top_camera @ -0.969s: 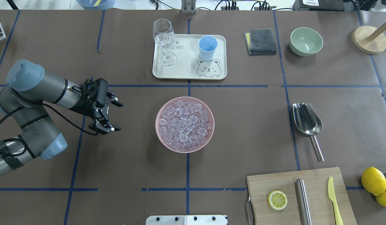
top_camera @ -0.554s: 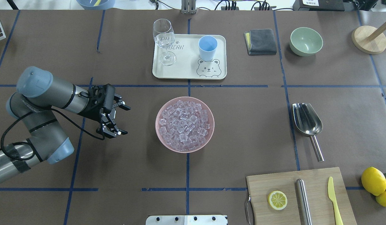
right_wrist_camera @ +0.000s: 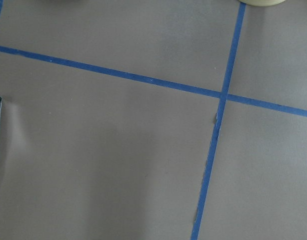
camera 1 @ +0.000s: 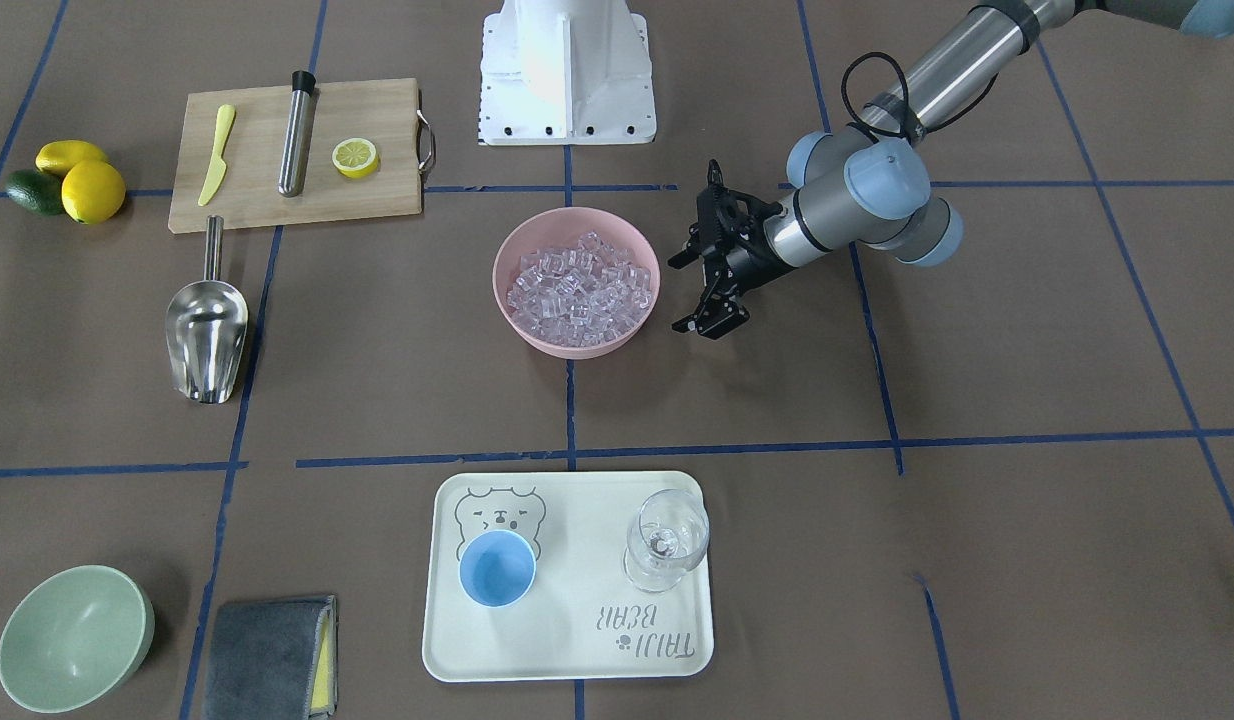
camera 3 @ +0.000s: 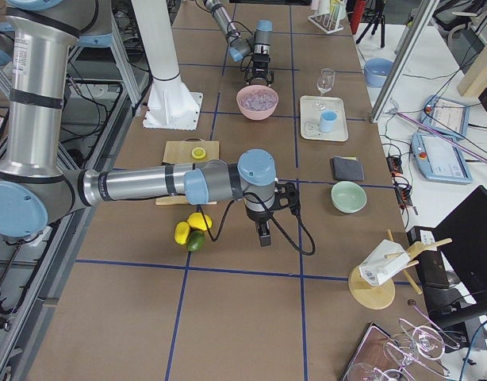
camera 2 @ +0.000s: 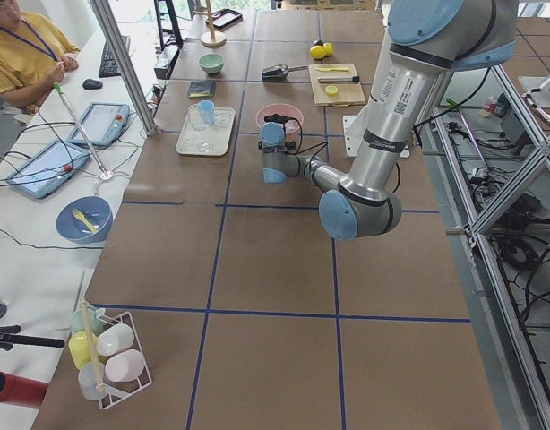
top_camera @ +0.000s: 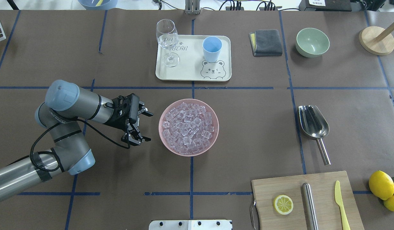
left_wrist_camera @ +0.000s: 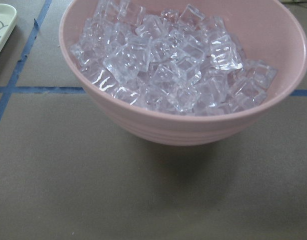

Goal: Put ice in cup with scoop

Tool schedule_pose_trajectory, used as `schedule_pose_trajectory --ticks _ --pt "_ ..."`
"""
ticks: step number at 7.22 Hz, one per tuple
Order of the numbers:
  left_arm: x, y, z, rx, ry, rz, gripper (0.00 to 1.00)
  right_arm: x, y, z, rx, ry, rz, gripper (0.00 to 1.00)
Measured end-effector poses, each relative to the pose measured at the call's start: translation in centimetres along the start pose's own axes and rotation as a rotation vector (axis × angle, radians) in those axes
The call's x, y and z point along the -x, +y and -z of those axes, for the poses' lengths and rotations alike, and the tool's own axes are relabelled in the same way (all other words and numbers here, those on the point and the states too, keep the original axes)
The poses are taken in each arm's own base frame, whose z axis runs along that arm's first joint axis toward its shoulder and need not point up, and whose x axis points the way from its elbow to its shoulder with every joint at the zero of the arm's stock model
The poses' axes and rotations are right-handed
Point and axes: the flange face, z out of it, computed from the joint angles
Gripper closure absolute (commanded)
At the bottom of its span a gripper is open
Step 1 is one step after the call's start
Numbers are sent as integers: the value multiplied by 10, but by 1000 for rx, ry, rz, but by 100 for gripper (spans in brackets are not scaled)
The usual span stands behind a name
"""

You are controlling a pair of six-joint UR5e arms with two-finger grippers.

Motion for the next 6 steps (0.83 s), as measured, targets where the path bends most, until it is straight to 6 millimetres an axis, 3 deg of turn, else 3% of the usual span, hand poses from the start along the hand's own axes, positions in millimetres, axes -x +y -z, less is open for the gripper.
schedule_pose_trajectory --ticks 6 --pt "-6 -8 -19 -60 -83 4 0 7 -1 -2 4 -24 1 0"
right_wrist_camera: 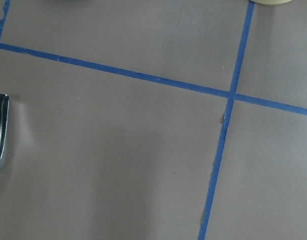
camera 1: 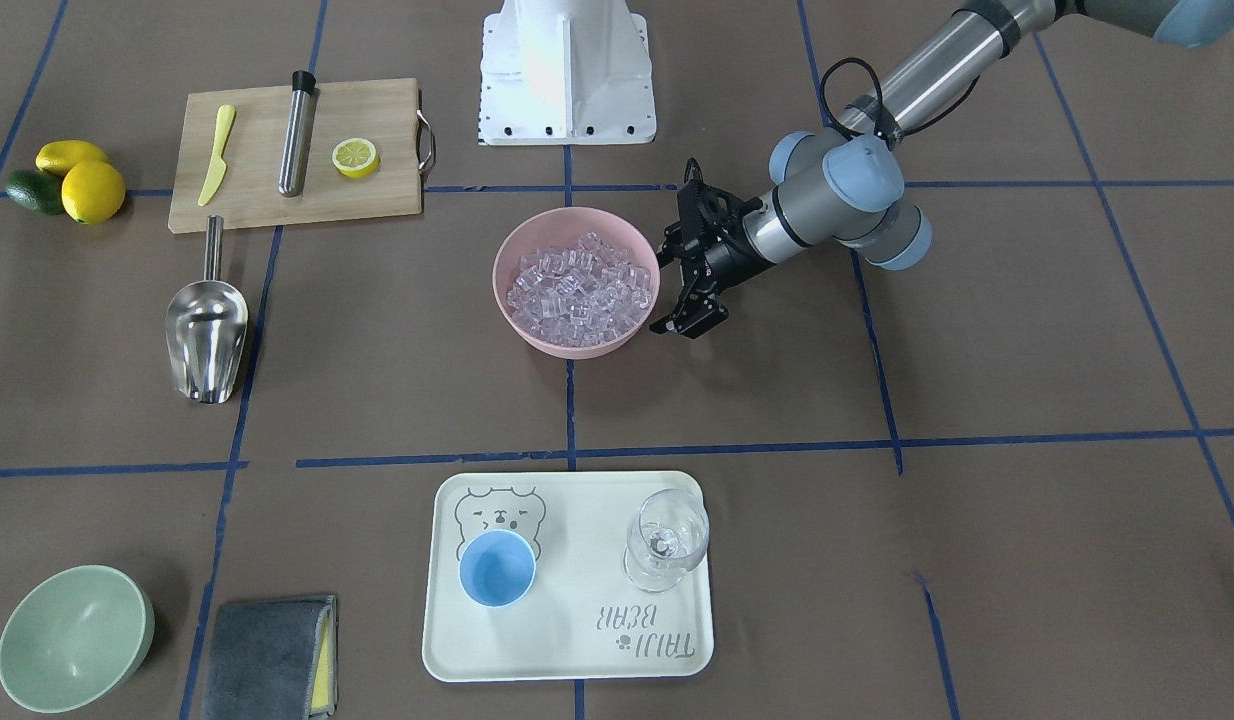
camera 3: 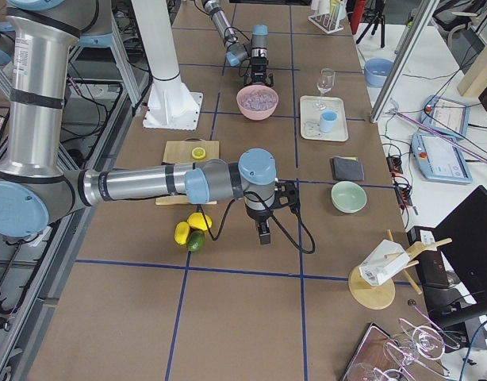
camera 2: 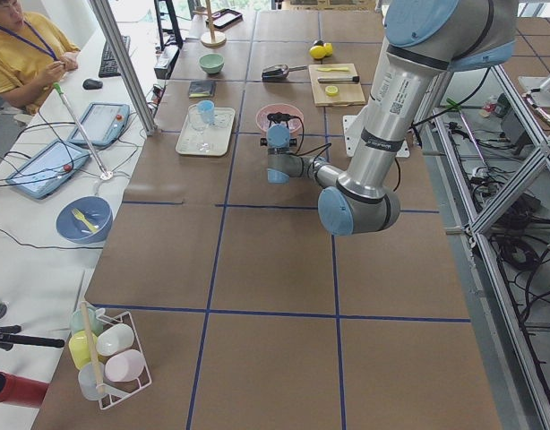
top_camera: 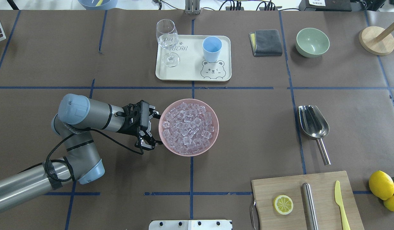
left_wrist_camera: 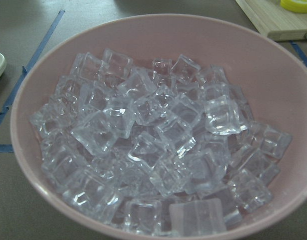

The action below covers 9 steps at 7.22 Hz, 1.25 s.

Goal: Put ice in cup with scoop

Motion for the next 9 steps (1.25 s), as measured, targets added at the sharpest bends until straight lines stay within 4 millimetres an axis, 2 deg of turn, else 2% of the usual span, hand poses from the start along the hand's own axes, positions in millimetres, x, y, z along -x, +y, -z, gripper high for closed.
schedule_pose_trajectory --ticks 1,2,5,8,9 --pt "-1 0 -1 0 -3 2 0 11 -2 -2 0 -16 -13 0" --pt "-1 0 -2 0 -4 2 0 33 -8 -5 -9 -33 -27 0" --pt "-2 -2 -4 -2 -2 1 0 119 -11 -37 -33 -120 -118 0" --pt "-4 -2 -5 -3 1 1 0 195 15 -77 -5 -118 -178 0" --pt "-5 -2 -5 -3 2 1 0 228 25 -93 0 -93 -191 0"
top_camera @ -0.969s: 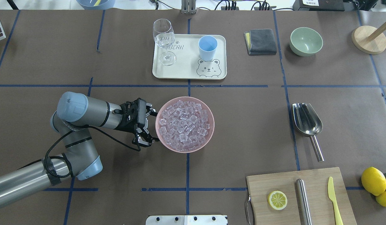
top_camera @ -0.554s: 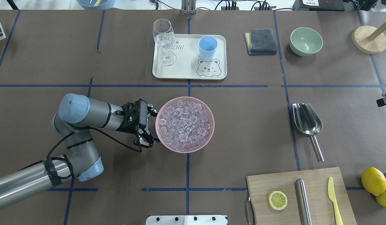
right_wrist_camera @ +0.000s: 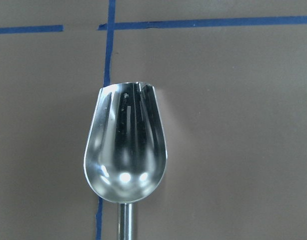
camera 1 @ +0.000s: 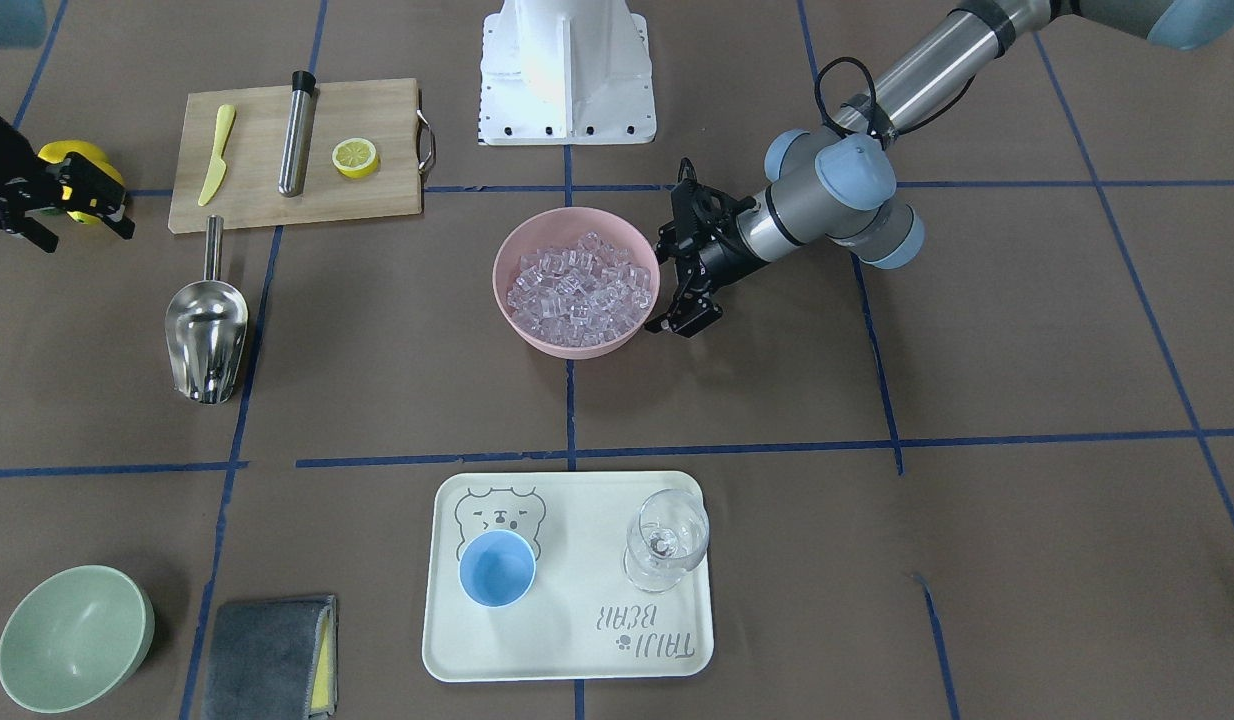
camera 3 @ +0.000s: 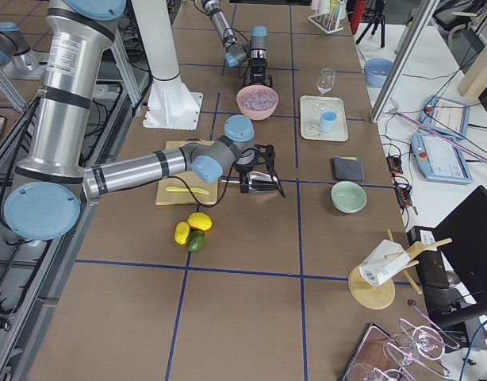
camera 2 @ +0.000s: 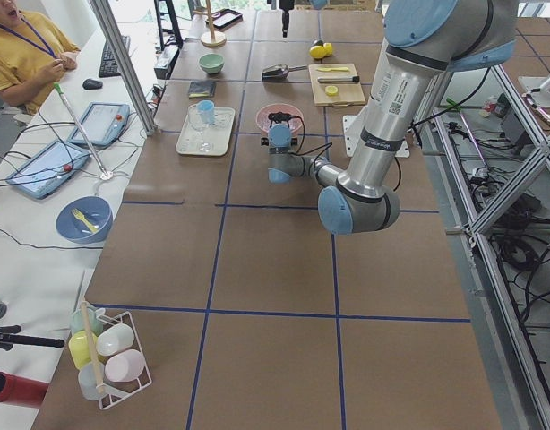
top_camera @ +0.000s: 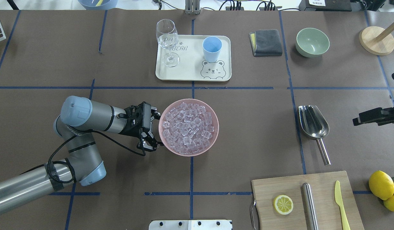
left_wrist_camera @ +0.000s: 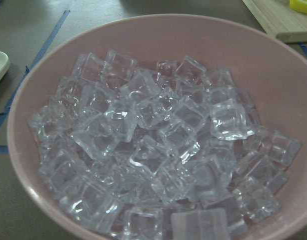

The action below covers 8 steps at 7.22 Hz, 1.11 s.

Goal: Put ice in cup with scoop

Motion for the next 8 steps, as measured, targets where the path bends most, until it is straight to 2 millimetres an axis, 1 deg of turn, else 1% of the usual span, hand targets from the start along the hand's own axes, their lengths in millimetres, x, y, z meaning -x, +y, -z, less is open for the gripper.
schedule_pose_trajectory --ticks 1,2,4,6,7,8 --pt "0 0 0 0 1 0 0 25 16 -20 1 25 9 0" --pt "-1 0 0 1 1 0 0 39 30 -38 4 53 30 0" --pt "-1 1 0 1 1 0 0 47 48 -65 29 92 31 0" --pt "-1 1 0 1 1 0 0 50 58 -82 54 108 -26 0" --pt "-1 1 0 1 1 0 0 49 60 -88 62 116 -38 6" --pt "-1 1 0 1 1 0 0 49 62 -94 68 123 -37 29"
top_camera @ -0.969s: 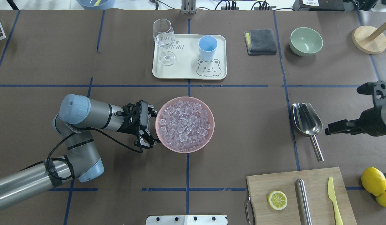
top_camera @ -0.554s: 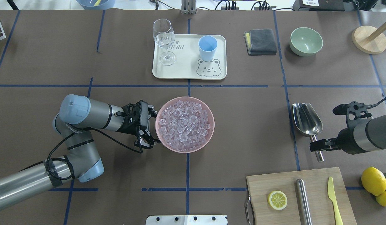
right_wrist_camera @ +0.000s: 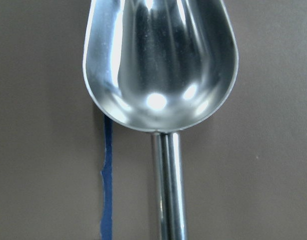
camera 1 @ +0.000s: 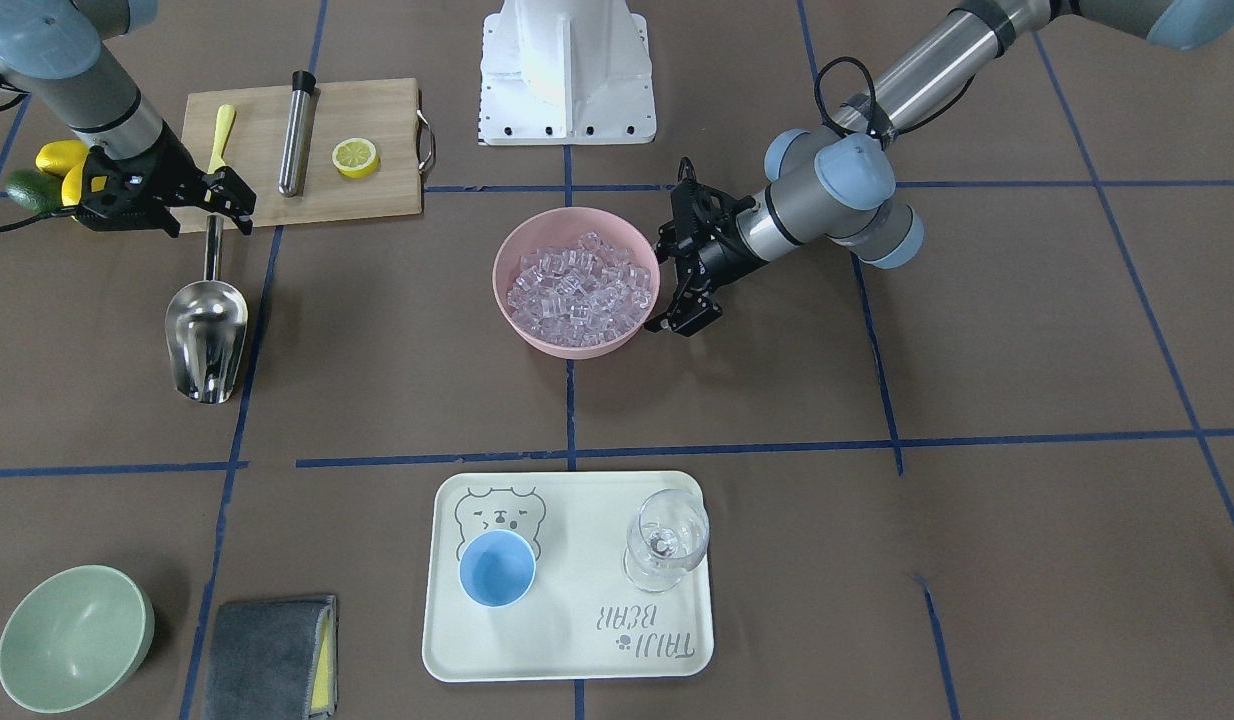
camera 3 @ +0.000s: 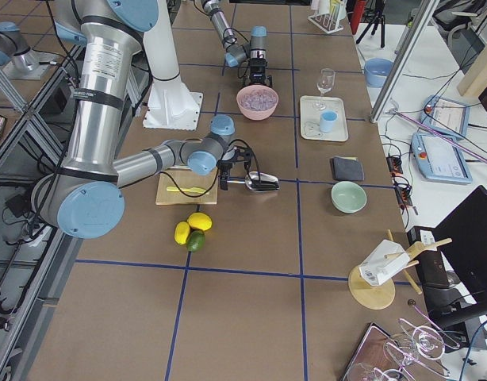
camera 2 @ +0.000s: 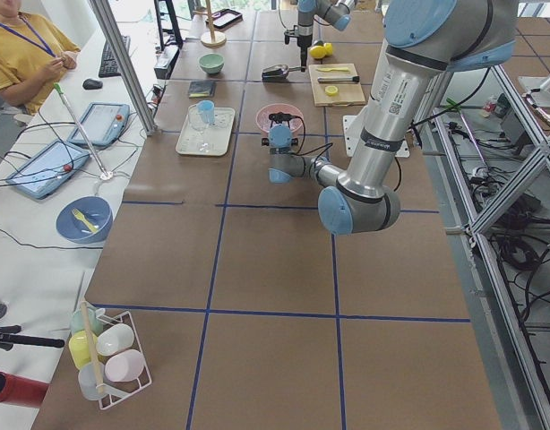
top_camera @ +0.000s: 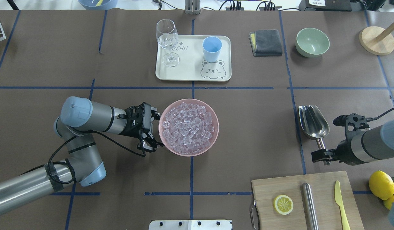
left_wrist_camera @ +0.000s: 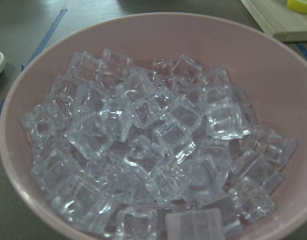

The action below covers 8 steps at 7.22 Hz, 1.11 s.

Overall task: Put ice in cup with scoop
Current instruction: 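Grasp the metal scoop handle with the right gripper while the left holds the bowl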

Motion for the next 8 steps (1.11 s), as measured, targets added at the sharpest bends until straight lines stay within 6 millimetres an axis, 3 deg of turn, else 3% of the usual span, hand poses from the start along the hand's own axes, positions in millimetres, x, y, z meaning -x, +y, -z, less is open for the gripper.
schedule_pose_trajectory --ticks 1,2,4,6,8 --pt "0 0 0 0 0 0 0 2 2 -6 6 6 8 58" --pt "0 0 0 0 0 0 0 2 4 -11 13 12 17 80" --pt "0 0 0 0 0 0 0 1 5 -14 17 18 22 100" --pt "0 0 0 0 0 0 0 -6 -3 -7 0 23 29 100" --pt "0 0 0 0 0 0 0 -10 -18 15 -44 17 60 100"
